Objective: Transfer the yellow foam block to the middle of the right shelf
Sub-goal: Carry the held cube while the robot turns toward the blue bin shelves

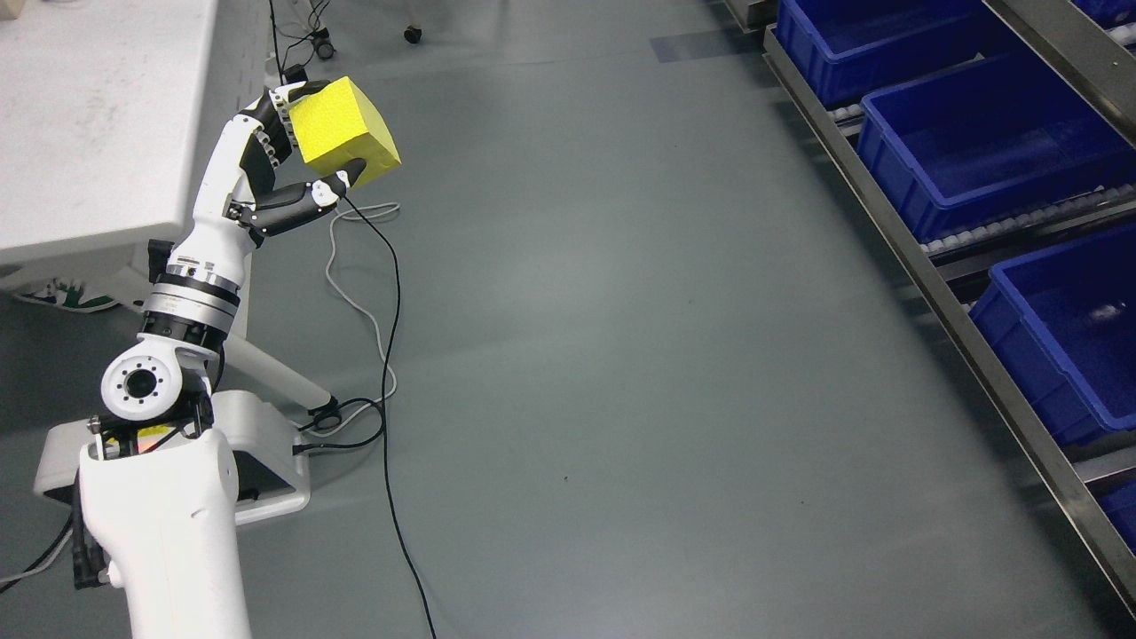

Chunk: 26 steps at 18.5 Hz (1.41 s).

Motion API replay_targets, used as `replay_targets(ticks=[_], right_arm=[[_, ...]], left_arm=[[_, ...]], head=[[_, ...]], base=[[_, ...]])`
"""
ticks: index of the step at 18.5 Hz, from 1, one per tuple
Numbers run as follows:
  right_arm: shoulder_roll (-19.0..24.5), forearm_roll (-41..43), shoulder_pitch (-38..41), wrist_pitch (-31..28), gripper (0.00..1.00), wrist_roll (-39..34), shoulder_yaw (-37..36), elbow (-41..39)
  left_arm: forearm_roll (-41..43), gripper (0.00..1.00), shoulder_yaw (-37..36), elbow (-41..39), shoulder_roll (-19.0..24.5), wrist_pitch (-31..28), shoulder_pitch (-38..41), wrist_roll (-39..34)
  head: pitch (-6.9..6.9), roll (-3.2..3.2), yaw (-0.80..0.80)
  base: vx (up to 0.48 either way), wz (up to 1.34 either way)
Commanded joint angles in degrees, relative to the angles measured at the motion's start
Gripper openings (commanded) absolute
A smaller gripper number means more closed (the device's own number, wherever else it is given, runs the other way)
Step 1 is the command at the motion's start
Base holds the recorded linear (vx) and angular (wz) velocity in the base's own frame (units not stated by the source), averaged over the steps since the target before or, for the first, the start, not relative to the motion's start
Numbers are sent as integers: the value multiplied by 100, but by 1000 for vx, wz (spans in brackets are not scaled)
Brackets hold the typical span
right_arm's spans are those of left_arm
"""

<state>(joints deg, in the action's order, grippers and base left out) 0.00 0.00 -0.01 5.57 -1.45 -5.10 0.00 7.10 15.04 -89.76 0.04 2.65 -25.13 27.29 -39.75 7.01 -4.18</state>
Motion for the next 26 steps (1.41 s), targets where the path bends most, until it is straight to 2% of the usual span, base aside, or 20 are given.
replay_targets(ticks=[1, 12, 26], right_arm=[[-100, 0, -8, -3, 100, 39, 0, -100], [-100, 0, -8, -3, 100, 39, 0, -100], [-100, 9, -8, -3, 100, 39, 0, -100]], left_arm=[[2, 36, 43, -7, 96, -2, -1, 4], [-6, 36, -28, -15, 96, -37, -19, 4], [-6, 36, -177, -86, 96, -63, -63, 4]], head=[[0, 0, 0], [0, 0, 0], [0, 0, 0]], base=[[271, -333], [292, -361], [382, -50]])
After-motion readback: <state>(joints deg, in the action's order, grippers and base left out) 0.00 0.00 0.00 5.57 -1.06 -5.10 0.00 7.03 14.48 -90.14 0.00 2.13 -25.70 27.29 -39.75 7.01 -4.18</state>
